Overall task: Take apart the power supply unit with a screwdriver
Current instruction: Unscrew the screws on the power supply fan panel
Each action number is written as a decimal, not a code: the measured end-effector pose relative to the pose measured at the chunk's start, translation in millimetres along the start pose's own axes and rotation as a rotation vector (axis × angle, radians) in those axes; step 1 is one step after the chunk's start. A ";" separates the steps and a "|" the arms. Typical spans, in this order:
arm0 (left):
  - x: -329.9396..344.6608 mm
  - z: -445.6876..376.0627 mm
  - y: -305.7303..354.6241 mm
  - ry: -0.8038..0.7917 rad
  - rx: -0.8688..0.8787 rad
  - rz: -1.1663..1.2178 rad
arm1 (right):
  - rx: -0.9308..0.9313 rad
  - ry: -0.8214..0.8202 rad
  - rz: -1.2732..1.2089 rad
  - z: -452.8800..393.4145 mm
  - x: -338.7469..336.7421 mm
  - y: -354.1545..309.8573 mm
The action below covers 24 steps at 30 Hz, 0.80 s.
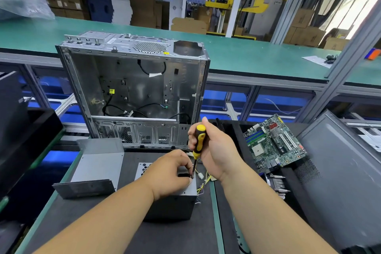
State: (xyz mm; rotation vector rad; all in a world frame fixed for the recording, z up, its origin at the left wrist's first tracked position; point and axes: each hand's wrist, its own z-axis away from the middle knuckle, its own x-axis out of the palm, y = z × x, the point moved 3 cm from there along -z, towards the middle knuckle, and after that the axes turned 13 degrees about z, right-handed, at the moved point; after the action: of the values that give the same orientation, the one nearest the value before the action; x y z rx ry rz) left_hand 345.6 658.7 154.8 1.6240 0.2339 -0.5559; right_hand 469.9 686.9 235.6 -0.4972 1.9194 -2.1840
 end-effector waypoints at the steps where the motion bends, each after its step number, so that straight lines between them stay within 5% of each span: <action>1: 0.1 0.0 0.2 -0.001 -0.003 0.004 | -0.001 -0.003 -0.021 -0.2 1.7 2.2; 16: 0.1 -0.6 -1.7 -0.009 -0.009 -0.007 | -0.076 0.023 0.102 -2.0 -8.9 3.2; 24: -0.2 0.1 0.0 -0.008 0.009 -0.009 | -0.094 -0.030 -0.085 -5.4 2.7 12.7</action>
State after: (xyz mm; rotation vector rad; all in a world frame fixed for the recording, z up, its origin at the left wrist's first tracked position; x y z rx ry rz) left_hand 345.3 658.7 155.0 1.6301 0.2331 -0.5711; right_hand 464.5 689.1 222.8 -0.6340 2.0276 -2.1314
